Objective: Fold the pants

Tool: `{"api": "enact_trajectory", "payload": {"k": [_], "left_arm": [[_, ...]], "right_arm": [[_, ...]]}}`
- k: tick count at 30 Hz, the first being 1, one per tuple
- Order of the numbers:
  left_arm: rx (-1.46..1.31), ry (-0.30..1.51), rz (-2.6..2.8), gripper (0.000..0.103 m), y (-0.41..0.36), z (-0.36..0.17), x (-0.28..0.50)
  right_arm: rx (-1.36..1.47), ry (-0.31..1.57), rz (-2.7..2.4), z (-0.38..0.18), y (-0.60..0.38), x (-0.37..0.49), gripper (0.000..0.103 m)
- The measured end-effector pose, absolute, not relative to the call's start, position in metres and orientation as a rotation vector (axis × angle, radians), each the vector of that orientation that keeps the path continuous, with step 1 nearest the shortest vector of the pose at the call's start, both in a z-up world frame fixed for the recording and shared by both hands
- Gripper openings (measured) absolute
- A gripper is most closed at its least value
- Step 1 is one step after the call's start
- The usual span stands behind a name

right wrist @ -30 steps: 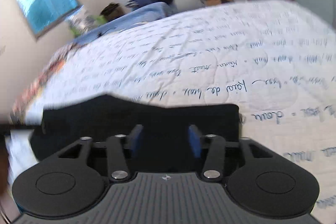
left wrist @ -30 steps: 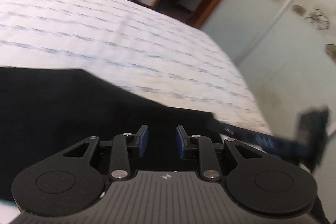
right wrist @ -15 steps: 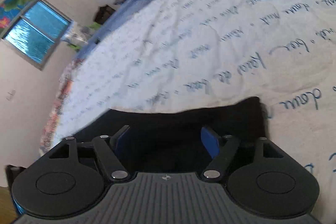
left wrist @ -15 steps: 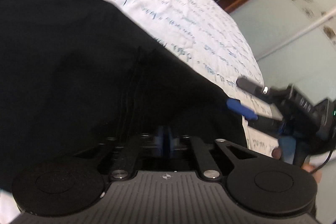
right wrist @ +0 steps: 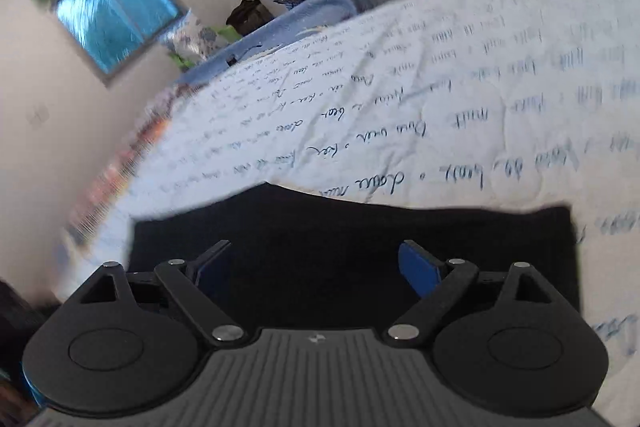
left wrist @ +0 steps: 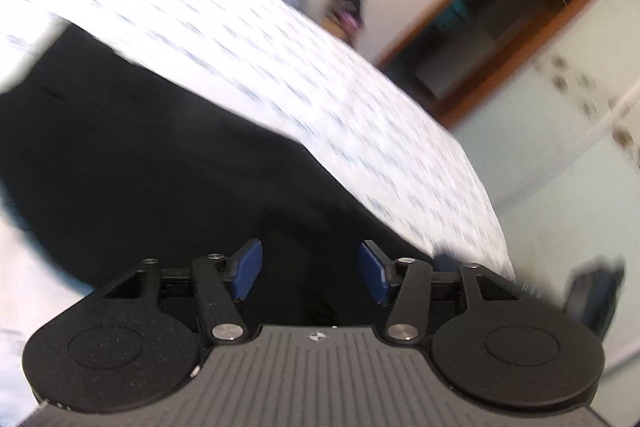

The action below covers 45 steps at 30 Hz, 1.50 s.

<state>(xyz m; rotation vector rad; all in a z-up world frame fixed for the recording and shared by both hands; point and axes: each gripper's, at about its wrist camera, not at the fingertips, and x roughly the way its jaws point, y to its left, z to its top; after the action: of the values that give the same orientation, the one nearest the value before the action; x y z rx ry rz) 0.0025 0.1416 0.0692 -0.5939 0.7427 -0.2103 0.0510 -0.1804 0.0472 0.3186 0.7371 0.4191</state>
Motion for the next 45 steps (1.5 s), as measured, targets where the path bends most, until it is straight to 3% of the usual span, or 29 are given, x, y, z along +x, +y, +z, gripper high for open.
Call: {"api": "enact_trajectory", "payload": {"k": [3, 9, 15, 17, 19, 21, 31, 41, 45], "left_arm": [[-0.624, 0.679, -0.119, 0.074, 0.172, 0.079, -0.017], [-0.654, 0.668, -0.089, 0.074, 0.195, 0.080, -0.028], [-0.666, 0.702, -0.118, 0.074, 0.189, 0.061, -0.017], [-0.671, 0.702, -0.125, 0.075, 0.189, 0.057, -0.017], [-0.679, 0.701, -0.123, 0.077, 0.191, 0.055, -0.015], [-0.685, 0.696, -0.125, 0.080, 0.192, 0.055, -0.018], [-0.691, 0.682, -0.111, 0.086, 0.196, 0.058, -0.023], [-0.634, 0.708, -0.155, 0.087, 0.179, 0.060, -0.016], [-0.595, 0.720, -0.171, 0.087, 0.169, 0.060, -0.013]], "right_arm": [[-0.092, 0.584, 0.414, 0.051, -0.126, 0.010, 0.090], [-0.567, 0.479, 0.493, 0.017, -0.046, -0.033, 0.087], [-0.671, 0.548, 0.510, 0.001, -0.028, -0.029, 0.040], [-0.684, 0.560, 0.511, -0.002, -0.022, -0.028, 0.038], [-0.701, 0.565, 0.523, -0.004, -0.017, -0.028, 0.022], [-0.689, 0.592, 0.544, -0.005, -0.014, -0.026, 0.014], [-0.399, 0.695, 0.562, 0.015, -0.031, -0.001, 0.012], [-0.500, 0.618, 0.594, 0.003, -0.013, -0.021, 0.012], [-0.352, 0.626, 0.635, 0.025, -0.039, -0.017, 0.012]]}}
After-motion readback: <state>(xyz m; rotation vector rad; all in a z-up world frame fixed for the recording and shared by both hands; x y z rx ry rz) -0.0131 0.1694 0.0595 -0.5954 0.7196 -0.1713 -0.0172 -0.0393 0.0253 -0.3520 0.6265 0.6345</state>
